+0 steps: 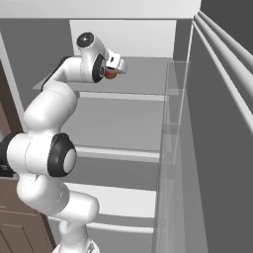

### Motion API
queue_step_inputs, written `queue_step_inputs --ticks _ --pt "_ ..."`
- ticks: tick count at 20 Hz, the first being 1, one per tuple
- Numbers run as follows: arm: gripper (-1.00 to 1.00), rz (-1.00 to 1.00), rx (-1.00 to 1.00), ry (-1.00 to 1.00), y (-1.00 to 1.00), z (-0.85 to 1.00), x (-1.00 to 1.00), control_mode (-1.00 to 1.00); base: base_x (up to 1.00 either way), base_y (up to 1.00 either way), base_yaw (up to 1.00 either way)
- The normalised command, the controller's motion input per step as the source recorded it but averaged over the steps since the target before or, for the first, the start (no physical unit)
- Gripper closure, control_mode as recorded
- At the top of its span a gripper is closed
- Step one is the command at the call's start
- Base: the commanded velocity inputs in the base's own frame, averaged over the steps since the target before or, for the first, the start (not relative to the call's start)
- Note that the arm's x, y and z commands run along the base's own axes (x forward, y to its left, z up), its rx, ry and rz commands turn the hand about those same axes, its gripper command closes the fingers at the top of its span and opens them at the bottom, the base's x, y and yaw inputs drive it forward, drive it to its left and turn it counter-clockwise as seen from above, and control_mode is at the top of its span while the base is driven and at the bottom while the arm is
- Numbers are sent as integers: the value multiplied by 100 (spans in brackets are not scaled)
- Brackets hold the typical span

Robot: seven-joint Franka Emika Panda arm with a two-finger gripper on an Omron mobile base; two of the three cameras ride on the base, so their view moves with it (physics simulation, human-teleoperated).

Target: Place the cold items (apple and carrot) from the fridge in one tupperware on the dining counter. Place the warm items (kebab skewer and hot dog) in the stove area in another tupperware.

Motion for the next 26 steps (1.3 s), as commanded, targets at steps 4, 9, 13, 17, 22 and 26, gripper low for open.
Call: queue_step_inputs --ticks 4,9,13,17,22,26 --pt "-100 0 3 0 -8 -27 -2 -100 0 0 0" --pt "-100 0 0 1 0 -26 0 -100 0 0 0" --pt "100 0 0 11 3 -35 0 -100 0 0 0" --pt "100 0 3 1 0 -27 -2 -100 0 0 0" --pt "100 0 8 -11 0 -12 -49 -100 0 0 0" --pt "100 0 13 -36 0 -6 -93 -100 0 0 0"
